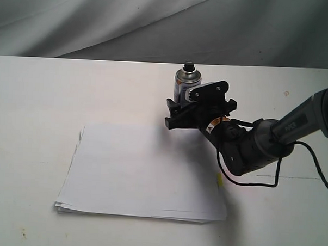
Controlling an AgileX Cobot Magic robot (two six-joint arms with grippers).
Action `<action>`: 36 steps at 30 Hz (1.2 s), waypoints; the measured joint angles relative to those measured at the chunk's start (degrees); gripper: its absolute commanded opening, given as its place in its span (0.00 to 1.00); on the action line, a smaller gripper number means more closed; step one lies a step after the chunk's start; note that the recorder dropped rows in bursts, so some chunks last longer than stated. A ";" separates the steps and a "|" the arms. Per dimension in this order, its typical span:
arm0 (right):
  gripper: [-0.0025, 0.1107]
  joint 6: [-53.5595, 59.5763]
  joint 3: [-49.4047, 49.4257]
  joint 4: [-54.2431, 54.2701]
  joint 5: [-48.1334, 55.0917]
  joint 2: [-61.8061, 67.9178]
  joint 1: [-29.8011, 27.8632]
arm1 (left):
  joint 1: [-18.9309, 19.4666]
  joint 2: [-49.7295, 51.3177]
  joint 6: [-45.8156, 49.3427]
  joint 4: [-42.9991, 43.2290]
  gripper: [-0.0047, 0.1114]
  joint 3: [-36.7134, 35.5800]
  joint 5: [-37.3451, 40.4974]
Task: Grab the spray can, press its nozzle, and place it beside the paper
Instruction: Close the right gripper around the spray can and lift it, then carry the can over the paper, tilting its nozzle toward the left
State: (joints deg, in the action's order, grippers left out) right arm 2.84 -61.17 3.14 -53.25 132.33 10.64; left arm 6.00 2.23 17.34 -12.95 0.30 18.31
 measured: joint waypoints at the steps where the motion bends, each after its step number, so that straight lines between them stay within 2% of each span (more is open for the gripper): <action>1: 0.62 0.00 0.00 0.14 0.00 0.00 0.00 | 0.00 0.00 0.00 0.00 0.04 0.00 0.00; 3: 0.52 0.00 0.00 0.39 0.00 0.00 0.00 | 0.00 0.00 0.00 0.00 0.04 0.00 0.00; 10: 0.04 0.00 0.00 0.54 0.32 0.00 0.00 | 0.00 0.00 0.00 0.00 0.04 0.00 0.00; 11: 0.02 0.00 0.00 0.54 0.32 0.00 0.00 | 0.00 0.00 0.00 0.00 0.04 0.00 0.00; 20: 0.02 0.00 0.18 0.42 2.87 -1.32 0.00 | 0.00 0.00 0.00 0.00 0.04 0.00 0.00; 26: 0.02 1.36 7.58 0.42 11.15 -15.95 0.00 | 0.00 0.00 0.00 0.00 0.04 0.00 0.00; 36: 0.02 4.32 13.73 -1.00 39.03 -43.46 0.90 | 0.00 0.00 0.00 0.00 0.04 0.00 0.00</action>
State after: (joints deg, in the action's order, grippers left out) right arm 7.17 -47.44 2.14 -14.22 88.87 11.54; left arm 6.00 2.23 17.34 -12.95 0.30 18.31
